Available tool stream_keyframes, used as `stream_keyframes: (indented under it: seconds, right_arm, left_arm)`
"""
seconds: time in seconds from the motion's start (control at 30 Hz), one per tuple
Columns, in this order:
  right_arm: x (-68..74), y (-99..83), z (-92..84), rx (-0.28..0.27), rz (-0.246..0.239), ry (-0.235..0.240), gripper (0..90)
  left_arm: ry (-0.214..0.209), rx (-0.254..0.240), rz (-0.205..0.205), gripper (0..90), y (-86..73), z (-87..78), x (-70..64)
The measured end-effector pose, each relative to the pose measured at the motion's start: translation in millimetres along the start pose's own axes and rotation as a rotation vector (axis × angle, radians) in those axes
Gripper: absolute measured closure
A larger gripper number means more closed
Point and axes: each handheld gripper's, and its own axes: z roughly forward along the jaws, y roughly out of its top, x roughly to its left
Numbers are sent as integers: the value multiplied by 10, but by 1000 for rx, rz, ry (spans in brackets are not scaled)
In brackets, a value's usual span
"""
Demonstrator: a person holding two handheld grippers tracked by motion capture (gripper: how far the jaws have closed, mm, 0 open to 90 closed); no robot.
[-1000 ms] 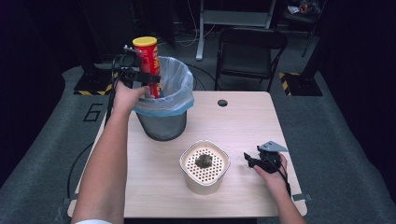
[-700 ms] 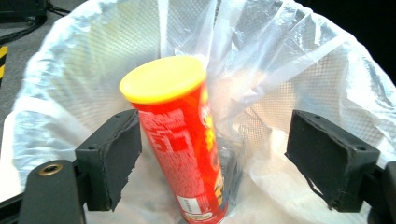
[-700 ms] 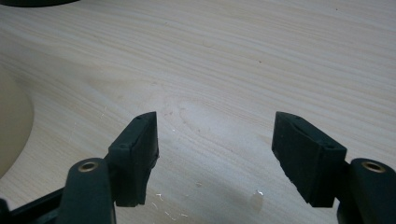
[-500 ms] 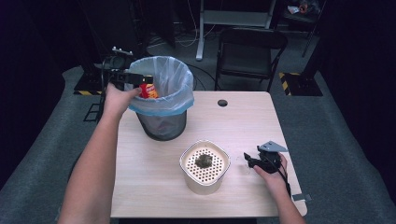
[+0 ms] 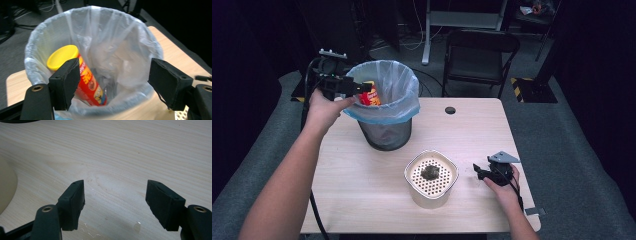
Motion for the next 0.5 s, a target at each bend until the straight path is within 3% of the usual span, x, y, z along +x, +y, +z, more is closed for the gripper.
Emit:
stream_keyframes:
  seconds: [0.27,0.5]
  right_arm:
    - [8,-1,6,2,-7,-1,313]
    - [10,-4,10,8,-7,1,313]
  left_arm:
    - [-49,-2,37,242,-161,-188,-65]
    - [-90,-34,59,240,-453,-400,-108]
